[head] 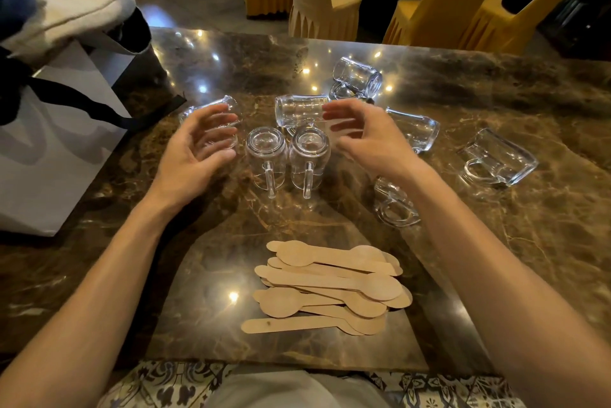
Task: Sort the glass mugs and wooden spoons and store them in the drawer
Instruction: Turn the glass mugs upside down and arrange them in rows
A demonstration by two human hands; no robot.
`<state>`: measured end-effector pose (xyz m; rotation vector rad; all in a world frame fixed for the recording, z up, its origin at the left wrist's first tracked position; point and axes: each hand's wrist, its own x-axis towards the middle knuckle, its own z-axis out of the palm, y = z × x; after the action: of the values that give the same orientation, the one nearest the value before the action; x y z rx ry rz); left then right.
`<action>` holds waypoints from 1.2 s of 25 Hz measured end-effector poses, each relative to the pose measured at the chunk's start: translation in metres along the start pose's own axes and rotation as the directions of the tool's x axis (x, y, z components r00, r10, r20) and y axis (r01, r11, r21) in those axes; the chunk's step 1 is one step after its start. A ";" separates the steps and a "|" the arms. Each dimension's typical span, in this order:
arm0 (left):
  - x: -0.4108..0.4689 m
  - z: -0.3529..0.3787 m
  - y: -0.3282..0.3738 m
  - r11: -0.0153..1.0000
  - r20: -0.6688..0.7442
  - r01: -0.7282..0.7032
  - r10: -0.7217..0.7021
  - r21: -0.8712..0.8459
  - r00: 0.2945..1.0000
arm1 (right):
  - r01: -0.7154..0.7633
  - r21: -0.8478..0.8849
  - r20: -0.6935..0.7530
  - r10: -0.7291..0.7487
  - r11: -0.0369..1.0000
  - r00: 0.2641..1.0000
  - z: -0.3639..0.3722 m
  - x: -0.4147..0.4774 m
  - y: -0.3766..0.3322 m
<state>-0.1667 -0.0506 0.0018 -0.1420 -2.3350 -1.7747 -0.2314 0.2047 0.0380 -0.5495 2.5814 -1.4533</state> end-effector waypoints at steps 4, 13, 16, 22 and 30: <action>0.010 -0.013 -0.008 0.951 -0.297 -0.064 0.157 0.301 0.942 | 0.047 -0.144 -0.041 -0.054 0.988 0.998 0.002 0.022 0.000; 0.028 -0.025 -0.034 0.915 -0.277 0.188 -0.089 0.356 0.957 | 0.187 -0.641 0.129 -0.136 0.745 0.982 0.019 0.074 0.011; 0.030 -0.028 -0.037 0.936 -0.223 0.160 -0.092 0.315 0.971 | 0.238 -0.690 0.185 -0.152 0.684 0.971 0.022 0.084 0.009; 0.029 -0.037 -0.039 0.965 -0.141 0.148 -0.119 0.217 0.983 | 0.242 -0.757 0.150 -0.200 0.607 0.968 0.031 0.092 0.012; 0.029 -0.040 -0.042 0.957 -0.159 0.165 -0.129 0.240 0.979 | 0.251 -0.753 0.124 -0.244 0.608 0.962 0.039 0.094 0.018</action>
<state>-0.1993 -0.1017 -0.0216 0.1967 -2.4952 -1.4736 -0.3119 0.1470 0.0089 -1.0294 3.1293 -0.2655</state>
